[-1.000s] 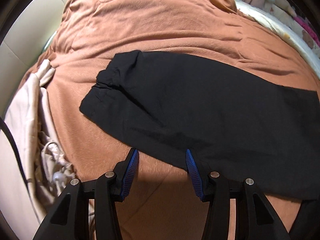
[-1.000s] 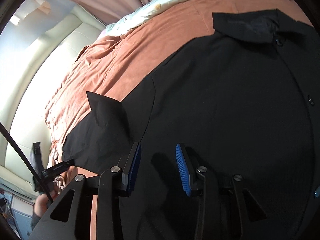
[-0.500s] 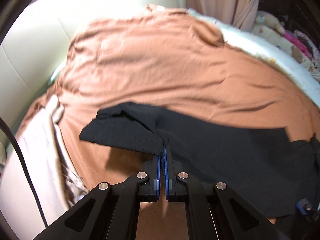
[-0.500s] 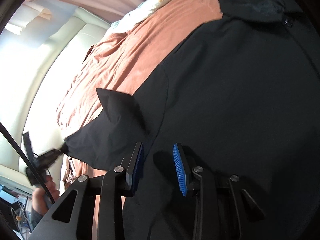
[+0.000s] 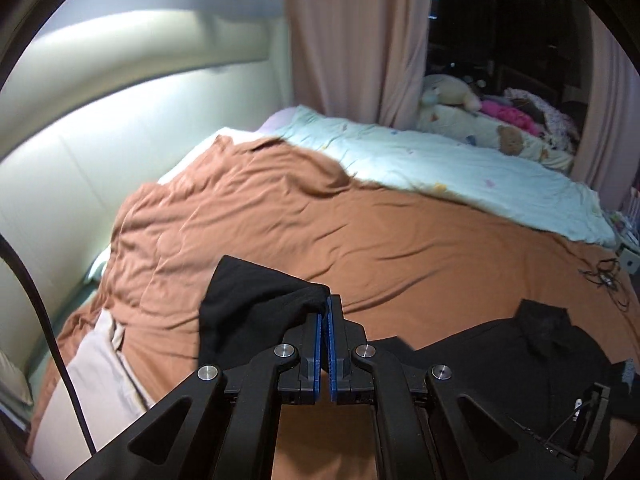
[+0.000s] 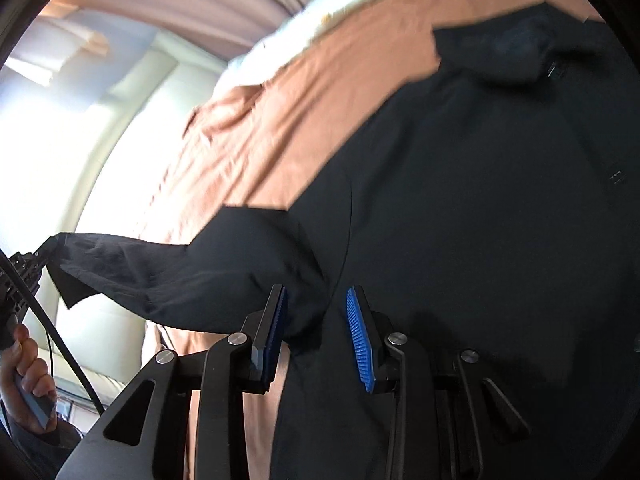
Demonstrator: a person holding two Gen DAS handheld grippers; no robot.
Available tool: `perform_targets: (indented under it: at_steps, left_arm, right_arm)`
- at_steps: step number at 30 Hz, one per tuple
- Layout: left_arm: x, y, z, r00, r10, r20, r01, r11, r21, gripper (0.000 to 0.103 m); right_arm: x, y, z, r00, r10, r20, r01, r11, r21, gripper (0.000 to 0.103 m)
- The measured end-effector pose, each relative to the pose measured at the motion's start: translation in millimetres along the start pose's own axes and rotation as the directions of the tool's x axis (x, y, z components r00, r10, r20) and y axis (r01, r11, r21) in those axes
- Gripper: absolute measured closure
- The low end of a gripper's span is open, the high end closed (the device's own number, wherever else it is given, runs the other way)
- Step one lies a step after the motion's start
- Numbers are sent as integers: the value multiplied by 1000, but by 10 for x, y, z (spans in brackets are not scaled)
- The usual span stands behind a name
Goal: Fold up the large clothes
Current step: 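Lift the sleeve with the left gripper, fold it across the shirt body, release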
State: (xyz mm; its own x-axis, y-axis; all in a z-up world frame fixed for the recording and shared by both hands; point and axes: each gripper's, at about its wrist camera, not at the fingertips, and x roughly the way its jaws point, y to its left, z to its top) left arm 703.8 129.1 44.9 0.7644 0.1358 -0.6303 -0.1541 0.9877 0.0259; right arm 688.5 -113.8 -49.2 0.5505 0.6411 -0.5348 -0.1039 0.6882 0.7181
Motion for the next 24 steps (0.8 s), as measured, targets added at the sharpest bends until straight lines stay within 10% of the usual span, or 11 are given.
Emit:
perform_targets:
  at_steps: [2, 16, 24]
  left_arm:
    - [-135, -271, 100, 999, -43, 23, 42, 998, 37, 101]
    - [-606, -1901, -3, 936, -351, 8, 341, 913, 225, 101]
    - [-404, -2581, -284, 868, -486, -100, 492, 818, 299, 101]
  right_arm:
    - [-252, -36, 19, 998, -15, 62, 15, 1000, 10, 35]
    - [-1375, -692, -531, 966, -130, 224, 94, 982, 163, 35]
    - [-1831, -1019, -552, 934, -186, 304, 82, 942, 325, 35]
